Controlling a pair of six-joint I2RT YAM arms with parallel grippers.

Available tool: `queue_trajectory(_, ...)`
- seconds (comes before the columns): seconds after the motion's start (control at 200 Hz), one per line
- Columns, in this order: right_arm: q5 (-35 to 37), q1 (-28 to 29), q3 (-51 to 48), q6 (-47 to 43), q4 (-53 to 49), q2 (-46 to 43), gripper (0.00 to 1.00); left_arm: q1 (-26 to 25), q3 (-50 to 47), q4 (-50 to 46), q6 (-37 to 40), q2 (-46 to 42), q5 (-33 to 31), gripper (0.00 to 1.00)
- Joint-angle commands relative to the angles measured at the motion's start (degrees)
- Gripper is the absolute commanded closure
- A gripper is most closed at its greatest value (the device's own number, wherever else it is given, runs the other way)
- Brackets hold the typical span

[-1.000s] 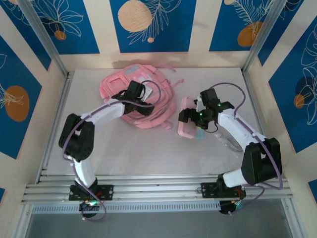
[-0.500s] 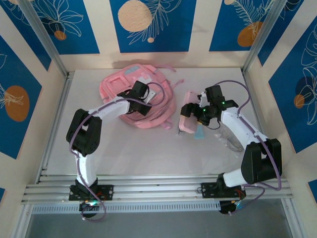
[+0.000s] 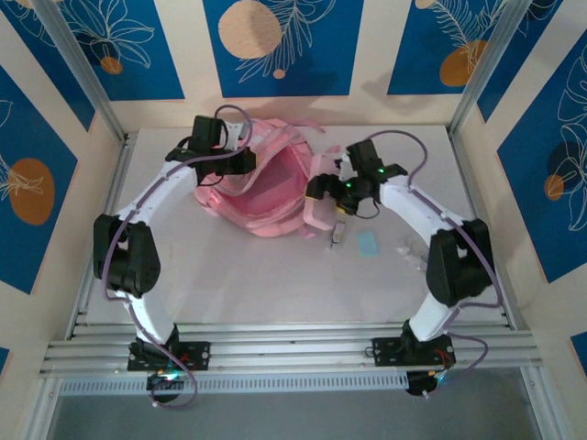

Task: Pack the student bag
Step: Open the student bag at the center of the table, then place the pencil case in the student bag.

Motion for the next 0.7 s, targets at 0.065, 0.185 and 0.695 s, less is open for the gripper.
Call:
queue_trajectory(0.065,0.17,4.15,13.5,7.08,1.76,11.02,0.26,0.62,2.77,4.83,-6.21,-1.04,7.06,1.0)
queue_trajectory(0.185,-1.4,5.52,22.15,10.06,0.81,18.64,0.02,0.62,2.42,6.05,-7.42,-1.09,8.38,1.0)
queue_trajectory(0.695,-3.08,6.27,15.85,11.59,11.85,21.42,0.31,0.23,0.01,9.66,-11.08,-1.76,11.3,1.0)
